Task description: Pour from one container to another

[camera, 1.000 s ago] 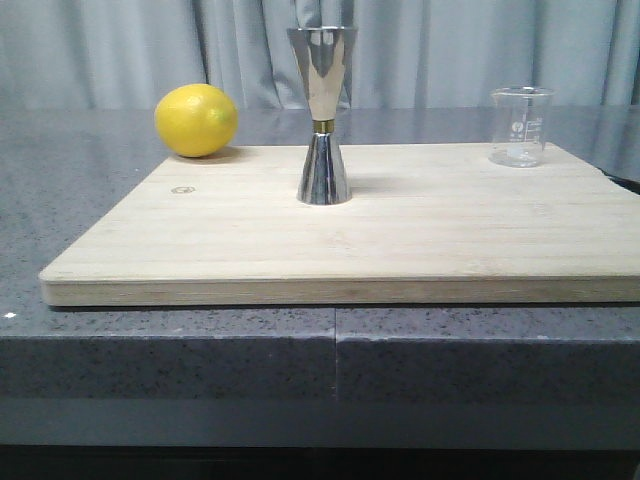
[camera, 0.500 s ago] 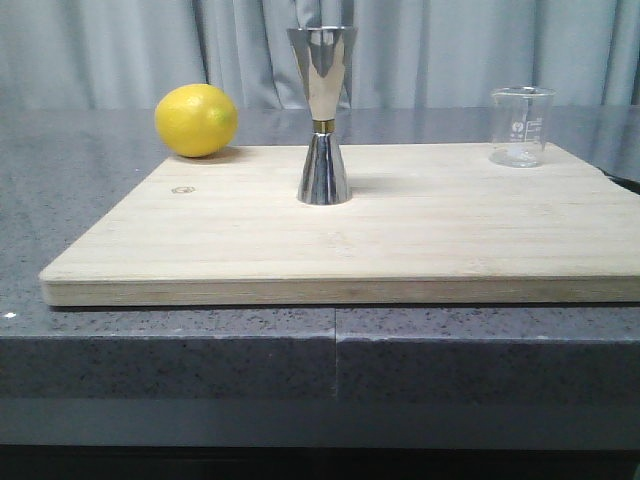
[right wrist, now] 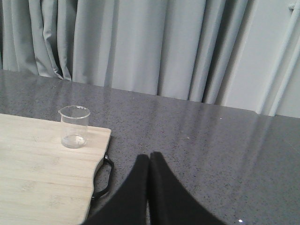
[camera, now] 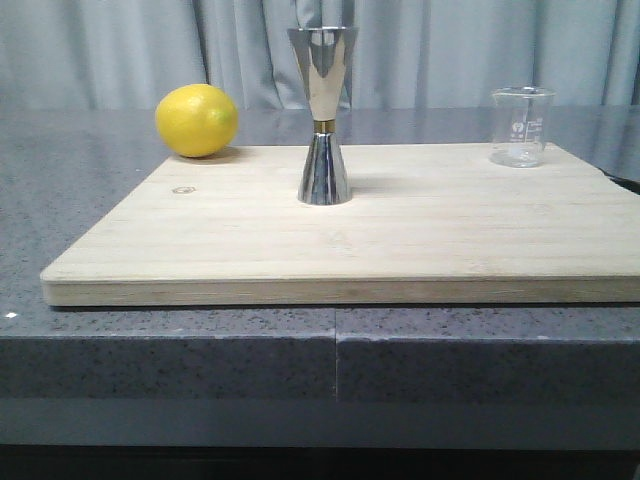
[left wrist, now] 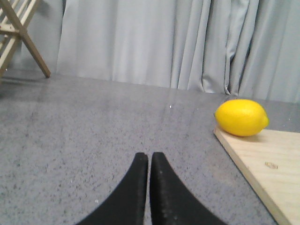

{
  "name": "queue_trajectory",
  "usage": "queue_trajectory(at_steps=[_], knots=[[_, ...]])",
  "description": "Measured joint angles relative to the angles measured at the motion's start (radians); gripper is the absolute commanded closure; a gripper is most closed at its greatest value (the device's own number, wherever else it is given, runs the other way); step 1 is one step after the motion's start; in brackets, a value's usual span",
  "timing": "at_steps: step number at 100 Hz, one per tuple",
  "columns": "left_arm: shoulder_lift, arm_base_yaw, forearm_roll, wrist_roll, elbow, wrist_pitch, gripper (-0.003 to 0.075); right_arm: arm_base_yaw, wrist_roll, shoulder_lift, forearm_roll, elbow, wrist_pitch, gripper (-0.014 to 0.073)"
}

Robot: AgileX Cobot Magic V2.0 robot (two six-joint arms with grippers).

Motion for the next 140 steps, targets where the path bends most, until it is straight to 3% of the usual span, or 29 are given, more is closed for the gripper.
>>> queue_trajectory(at_steps=[25, 50, 140], knots=[[-0.032, 0.0, -0.027, 0.079, 0.021, 0.083, 0.0741, -0.002, 0.0, 0.0, 0.002, 0.0, 0.0, 0.066], [-0.032, 0.0, -0.068, 0.219, 0.021, 0.05, 0.0741, -0.004, 0.0, 0.0, 0.002, 0.0, 0.0, 0.066], [-0.032, 0.0, -0.09, 0.235, 0.021, 0.047, 0.0741, -0.002, 0.0, 0.0, 0.002, 0.0, 0.0, 0.066]])
